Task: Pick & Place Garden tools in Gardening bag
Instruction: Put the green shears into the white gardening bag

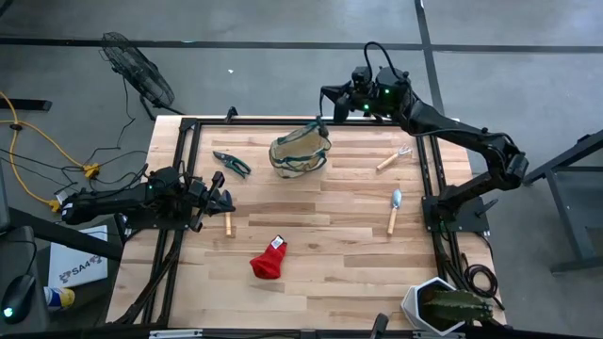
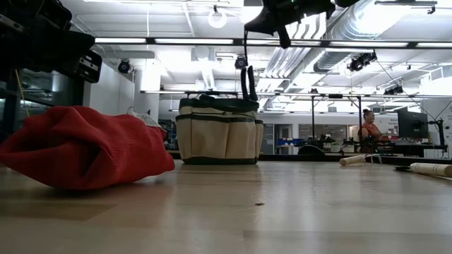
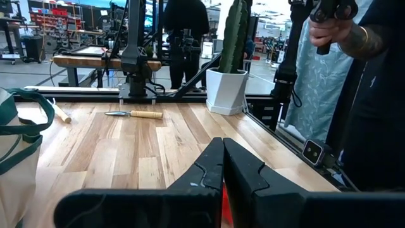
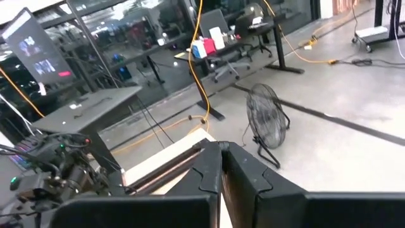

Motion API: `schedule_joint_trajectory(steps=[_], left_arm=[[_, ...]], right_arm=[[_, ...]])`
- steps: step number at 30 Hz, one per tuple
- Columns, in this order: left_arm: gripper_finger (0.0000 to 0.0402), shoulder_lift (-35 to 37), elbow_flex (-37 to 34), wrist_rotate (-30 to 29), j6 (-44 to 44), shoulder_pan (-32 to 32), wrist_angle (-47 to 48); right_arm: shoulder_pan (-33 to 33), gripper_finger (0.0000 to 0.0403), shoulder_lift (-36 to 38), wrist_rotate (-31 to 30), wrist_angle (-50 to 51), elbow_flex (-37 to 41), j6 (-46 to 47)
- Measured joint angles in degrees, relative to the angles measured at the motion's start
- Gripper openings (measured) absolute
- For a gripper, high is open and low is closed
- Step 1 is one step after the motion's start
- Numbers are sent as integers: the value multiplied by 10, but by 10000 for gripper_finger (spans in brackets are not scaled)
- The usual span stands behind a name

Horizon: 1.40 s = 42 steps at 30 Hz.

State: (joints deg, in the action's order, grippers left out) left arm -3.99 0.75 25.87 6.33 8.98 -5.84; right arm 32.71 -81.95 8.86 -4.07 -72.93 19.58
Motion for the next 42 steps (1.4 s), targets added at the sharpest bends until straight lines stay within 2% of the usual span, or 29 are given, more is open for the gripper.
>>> schedule_joint_trajectory(steps=[9, 17, 24, 31, 42], left_arm=[[0, 0, 0, 2, 0, 0, 0], [0, 0, 0, 2, 0, 0, 0], [0, 0, 0, 1, 0, 0, 0], [0, 0, 0, 1, 0, 0, 0], [0, 0, 0, -1, 0, 0, 0]], right_arm=[[0, 4, 0, -29, 7, 0, 12], [-2, 4, 10, -28, -43, 0, 31], [-2, 4, 26, -28, -16, 0, 62], [-6, 4, 40, -28, 56, 0, 64], [-40, 4, 41, -23, 40, 0, 77]])
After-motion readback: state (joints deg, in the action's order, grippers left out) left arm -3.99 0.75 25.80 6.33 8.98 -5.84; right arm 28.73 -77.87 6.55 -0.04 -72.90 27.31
